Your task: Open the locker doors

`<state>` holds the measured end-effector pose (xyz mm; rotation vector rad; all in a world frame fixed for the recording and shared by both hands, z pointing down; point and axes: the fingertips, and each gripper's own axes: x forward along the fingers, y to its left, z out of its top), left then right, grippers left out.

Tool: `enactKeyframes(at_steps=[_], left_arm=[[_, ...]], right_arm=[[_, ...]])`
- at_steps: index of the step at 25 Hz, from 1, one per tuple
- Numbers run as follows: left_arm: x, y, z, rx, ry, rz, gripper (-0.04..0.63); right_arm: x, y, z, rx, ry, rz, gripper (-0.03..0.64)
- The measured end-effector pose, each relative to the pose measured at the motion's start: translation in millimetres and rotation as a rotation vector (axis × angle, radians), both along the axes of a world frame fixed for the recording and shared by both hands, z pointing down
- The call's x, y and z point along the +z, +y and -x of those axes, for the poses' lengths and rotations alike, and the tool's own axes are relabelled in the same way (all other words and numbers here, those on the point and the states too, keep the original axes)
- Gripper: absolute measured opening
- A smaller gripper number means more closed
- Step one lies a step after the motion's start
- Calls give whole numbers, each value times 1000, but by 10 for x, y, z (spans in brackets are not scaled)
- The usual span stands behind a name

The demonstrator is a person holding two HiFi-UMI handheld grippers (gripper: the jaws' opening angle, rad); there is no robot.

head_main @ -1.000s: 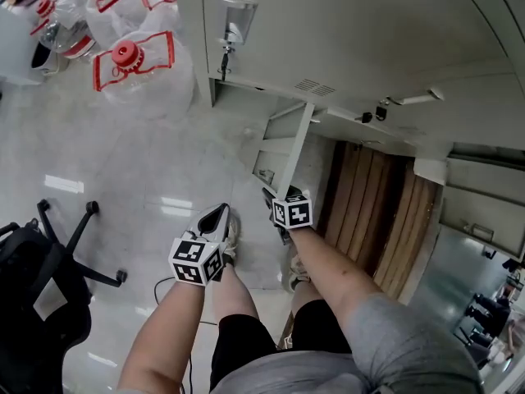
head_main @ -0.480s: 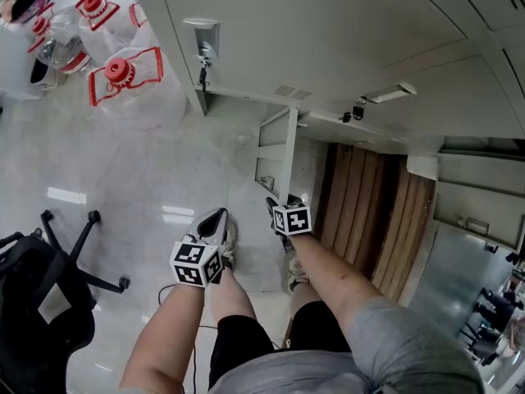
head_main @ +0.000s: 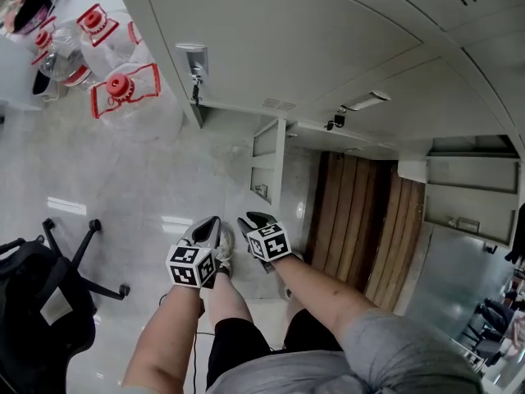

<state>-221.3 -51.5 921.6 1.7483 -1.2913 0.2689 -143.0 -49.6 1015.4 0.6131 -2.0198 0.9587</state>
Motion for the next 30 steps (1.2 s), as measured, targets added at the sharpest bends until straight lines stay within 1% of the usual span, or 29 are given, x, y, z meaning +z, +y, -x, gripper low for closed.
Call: enactKeyframes(at_steps=[2,6,11,14,16,19,23,27,30], left_arm=[[8,16,-16,24,4,17,2],[-30,28,-13,-1,10,21,4],[-155,122,-96,3,-1,35,5],[-349,152,-176,8,3,38,5],[-532,187,-263,31,1,36,5],[-875,205,-384,65,-12,23,5],[-1485,149,-570,59,-15,-15,5],[-2383,-84,-888,86,-11,-127,5],[-3147,-312,-1088,103,-48,-236,5]], right_arm=[[-64,-33,73,8,-17,-5,117],[-165,-62,55,5,-27,-13,117],[-361,30,-135,2,-20,-4,117],[-580,104,-292,-2,-20,-2,115],[-786,146,-419,11,-23,2,115],[-1198,122,-618,34,-42,-6,112],[-1948,-7,-941,102,-102,-32,103],[-2883,-257,-1339,174,-200,-97,94],[-3636,-508,-1719,213,-280,-164,87]])
